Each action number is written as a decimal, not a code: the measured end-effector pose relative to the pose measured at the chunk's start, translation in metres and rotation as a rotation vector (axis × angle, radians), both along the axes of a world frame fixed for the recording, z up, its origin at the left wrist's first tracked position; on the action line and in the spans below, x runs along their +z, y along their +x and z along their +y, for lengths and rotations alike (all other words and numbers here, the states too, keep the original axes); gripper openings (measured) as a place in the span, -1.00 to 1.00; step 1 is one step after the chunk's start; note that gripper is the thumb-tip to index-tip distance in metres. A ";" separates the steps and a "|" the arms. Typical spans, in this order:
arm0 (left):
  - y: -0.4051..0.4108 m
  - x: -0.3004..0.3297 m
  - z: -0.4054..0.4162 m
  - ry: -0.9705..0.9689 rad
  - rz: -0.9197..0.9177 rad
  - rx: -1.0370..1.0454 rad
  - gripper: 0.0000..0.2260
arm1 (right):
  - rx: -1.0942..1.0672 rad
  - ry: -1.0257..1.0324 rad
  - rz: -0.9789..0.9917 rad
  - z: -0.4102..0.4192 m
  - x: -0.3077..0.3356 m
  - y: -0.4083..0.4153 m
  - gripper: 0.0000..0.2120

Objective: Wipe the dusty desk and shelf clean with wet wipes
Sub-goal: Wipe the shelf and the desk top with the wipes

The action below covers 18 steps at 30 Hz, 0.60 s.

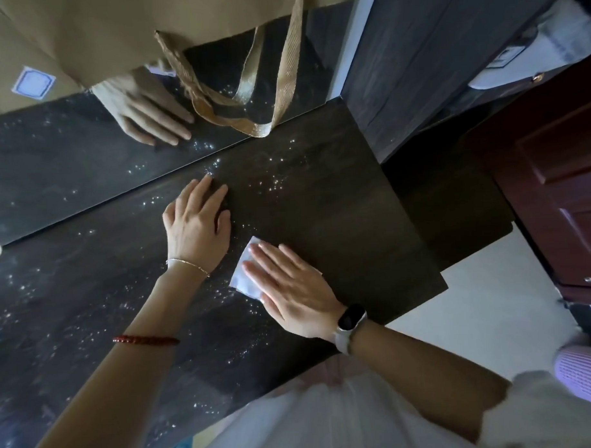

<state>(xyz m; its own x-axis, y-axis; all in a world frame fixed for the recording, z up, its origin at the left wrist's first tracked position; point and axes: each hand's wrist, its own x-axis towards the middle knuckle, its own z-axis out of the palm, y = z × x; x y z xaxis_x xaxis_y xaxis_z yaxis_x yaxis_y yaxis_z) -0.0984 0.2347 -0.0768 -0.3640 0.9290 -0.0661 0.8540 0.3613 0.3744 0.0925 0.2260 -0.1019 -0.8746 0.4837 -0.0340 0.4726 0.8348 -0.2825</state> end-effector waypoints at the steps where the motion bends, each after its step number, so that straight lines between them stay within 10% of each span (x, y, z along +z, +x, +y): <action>1: -0.004 0.000 -0.004 -0.028 0.006 0.052 -0.60 | 0.070 -0.020 -0.001 0.006 0.001 0.006 -0.52; 8: -0.016 -0.006 -0.023 -0.116 -0.006 0.169 -0.52 | -0.757 0.060 -0.071 0.129 -0.004 -0.017 -0.46; 14: -0.030 -0.004 -0.026 -0.045 -0.040 0.165 -0.61 | -0.003 0.074 -0.068 0.065 0.001 -0.095 -0.43; 18: -0.034 -0.002 -0.028 -0.020 -0.056 0.159 -0.62 | -0.361 0.119 -0.018 0.128 -0.007 -0.049 -0.43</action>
<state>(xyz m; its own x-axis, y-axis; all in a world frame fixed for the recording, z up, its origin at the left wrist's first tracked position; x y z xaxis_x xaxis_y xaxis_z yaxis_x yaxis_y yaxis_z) -0.1325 0.2069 -0.0793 -0.5014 0.8584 -0.1085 0.7634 0.4979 0.4114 0.0432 0.3545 -0.1087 -0.6472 0.7618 0.0274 0.7460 0.6404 -0.1826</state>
